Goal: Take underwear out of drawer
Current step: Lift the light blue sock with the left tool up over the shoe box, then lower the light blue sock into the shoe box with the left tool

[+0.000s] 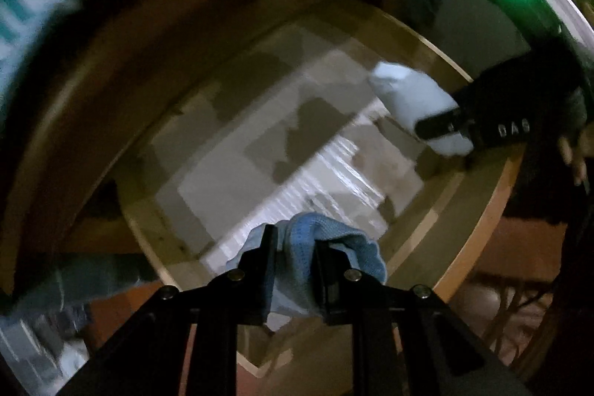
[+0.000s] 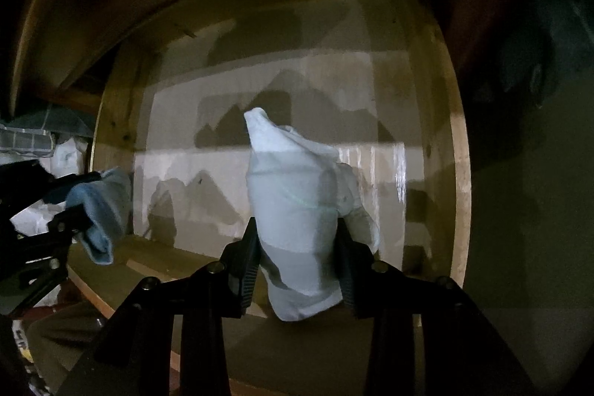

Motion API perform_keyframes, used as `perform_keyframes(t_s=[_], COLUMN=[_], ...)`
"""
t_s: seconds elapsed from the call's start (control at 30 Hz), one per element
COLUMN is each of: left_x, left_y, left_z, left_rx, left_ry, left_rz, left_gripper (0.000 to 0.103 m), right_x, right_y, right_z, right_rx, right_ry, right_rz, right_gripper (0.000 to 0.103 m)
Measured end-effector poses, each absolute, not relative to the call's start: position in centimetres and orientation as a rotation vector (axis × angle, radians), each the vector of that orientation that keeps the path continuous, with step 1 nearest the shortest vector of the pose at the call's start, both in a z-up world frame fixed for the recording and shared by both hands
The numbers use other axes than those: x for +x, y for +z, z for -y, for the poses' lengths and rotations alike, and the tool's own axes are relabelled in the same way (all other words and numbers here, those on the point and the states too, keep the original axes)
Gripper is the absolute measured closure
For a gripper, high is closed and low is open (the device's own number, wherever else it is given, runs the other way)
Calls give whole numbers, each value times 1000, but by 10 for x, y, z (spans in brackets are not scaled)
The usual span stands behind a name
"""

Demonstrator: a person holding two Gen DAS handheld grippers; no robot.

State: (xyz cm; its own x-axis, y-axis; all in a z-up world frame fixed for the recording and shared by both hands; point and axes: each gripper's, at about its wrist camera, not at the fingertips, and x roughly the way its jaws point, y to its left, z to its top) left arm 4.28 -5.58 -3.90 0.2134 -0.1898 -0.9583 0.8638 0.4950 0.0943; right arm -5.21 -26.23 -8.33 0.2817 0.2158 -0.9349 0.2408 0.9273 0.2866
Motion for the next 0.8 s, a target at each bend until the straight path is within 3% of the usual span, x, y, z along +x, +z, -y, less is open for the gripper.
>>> perform_keyframes(t_s=[0.8], left_x=[12], left_y=[115], left_z=[14], left_rx=[380], left_ry=[-562], left_rz=[-959], left_gripper=[85], right_x=[-51], right_y=[-78], right_z=[264], right_rx=[335], right_ry=[-47], right_rz=[-1265], right_gripper=[69])
